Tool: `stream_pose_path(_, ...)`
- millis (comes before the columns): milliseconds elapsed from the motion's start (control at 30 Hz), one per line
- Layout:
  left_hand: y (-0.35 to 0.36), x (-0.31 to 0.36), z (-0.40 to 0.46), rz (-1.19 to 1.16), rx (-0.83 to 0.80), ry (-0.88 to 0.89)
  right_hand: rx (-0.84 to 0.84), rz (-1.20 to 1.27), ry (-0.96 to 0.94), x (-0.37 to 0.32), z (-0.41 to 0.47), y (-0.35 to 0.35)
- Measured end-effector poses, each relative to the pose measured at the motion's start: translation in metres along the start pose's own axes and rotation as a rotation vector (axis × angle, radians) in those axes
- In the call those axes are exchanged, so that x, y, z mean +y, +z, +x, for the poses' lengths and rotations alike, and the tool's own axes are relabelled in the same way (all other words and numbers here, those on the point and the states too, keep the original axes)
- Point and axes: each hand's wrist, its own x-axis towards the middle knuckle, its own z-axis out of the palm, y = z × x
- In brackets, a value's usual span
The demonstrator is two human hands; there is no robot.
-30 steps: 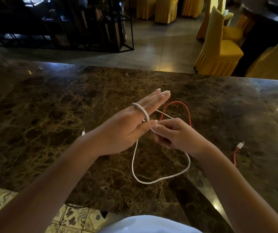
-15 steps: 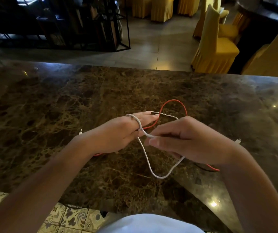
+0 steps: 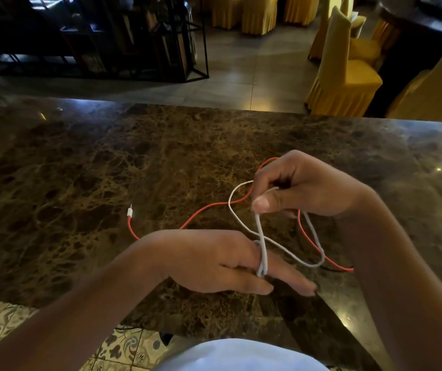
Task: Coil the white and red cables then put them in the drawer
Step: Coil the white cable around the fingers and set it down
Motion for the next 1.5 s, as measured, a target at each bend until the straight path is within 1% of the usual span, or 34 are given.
stream_pose_path(100, -0.018, 0.009, -0.01, -0.238, 0.086, 0.079, -0.008, 0.268, -0.021, 0.027, 0.008, 0.009)
stream_pose_path(167, -0.025, 0.011, -0.015, -0.243, 0.156, 0.073, 0.004, 0.43, -0.005, 0.042, 0.011, 0.02)
stream_pose_path(233, -0.028, 0.008, -0.018, -0.198, 0.207, -0.007, 0.046, 0.529, 0.004, 0.053, 0.013, 0.031)
stream_pose_path(300, -0.031, 0.009, -0.02, -0.283, 0.267, 0.062, 0.098, 0.57, 0.042, 0.06, 0.014, 0.041)
stream_pose_path(400, -0.037, 0.013, -0.016, -0.476, 0.21, 0.189, 0.204, 0.642, 0.134, 0.067, 0.017, 0.054)
stream_pose_path(467, -0.035, 0.009, -0.01, -0.537, 0.251, 0.235, 0.256, 0.673, 0.19, 0.067, 0.017, 0.06)
stream_pose_path(667, -0.028, -0.01, -0.001, -0.664, 0.375, 0.249, 0.247, 0.756, 0.214, 0.071, 0.011, 0.068)
stream_pose_path(800, -0.028, -0.021, 0.005, -0.826, 0.533, 0.238, 0.289, 0.684, 0.29, 0.073, 0.004, 0.065)
stream_pose_path(900, -0.033, -0.032, 0.007, -0.906, 0.614, 0.237, 0.284, 0.538, 0.353, 0.07, 0.001, 0.066)
stream_pose_path(933, -0.034, -0.035, 0.008, -0.956, 0.623, 0.248, 0.281, 0.487, 0.364, 0.068, 0.0, 0.068)
stream_pose_path(1067, -0.038, -0.044, 0.01, -1.278, 0.614, 0.317, 0.281, 0.263, 0.403, 0.059, -0.003, 0.072)
stream_pose_path(1133, -0.038, -0.049, 0.012, -1.376, 0.607, 0.331, 0.304, 0.141, 0.454, 0.055, -0.002, 0.073)
stream_pose_path(1167, -0.036, -0.051, 0.014, -1.386, 0.586, 0.332, 0.31, 0.059, 0.482, 0.053, -0.002, 0.074)
stream_pose_path(1200, -0.035, -0.055, 0.015, -1.348, 0.581, 0.311, 0.301, -0.039, 0.507, 0.048, -0.002, 0.075)
stream_pose_path(1267, -0.028, -0.061, 0.018, -1.132, 0.616, 0.223, 0.251, -0.235, 0.521, 0.033, -0.006, 0.077)
stream_pose_path(1333, -0.021, -0.065, 0.02, -0.874, 0.623, 0.143, 0.219, -0.328, 0.47, 0.013, -0.012, 0.078)
stream_pose_path(1367, -0.018, -0.065, 0.021, -0.814, 0.601, 0.123, 0.23, -0.358, 0.426, 0.003, -0.015, 0.077)
stream_pose_path(1433, -0.011, -0.063, 0.023, -0.845, 0.516, 0.137, 0.298, -0.415, 0.354, -0.012, -0.018, 0.069)
stream_pose_path(1500, -0.003, -0.057, 0.023, -1.035, 0.405, 0.167, 0.343, -0.412, 0.313, -0.019, -0.02, 0.056)
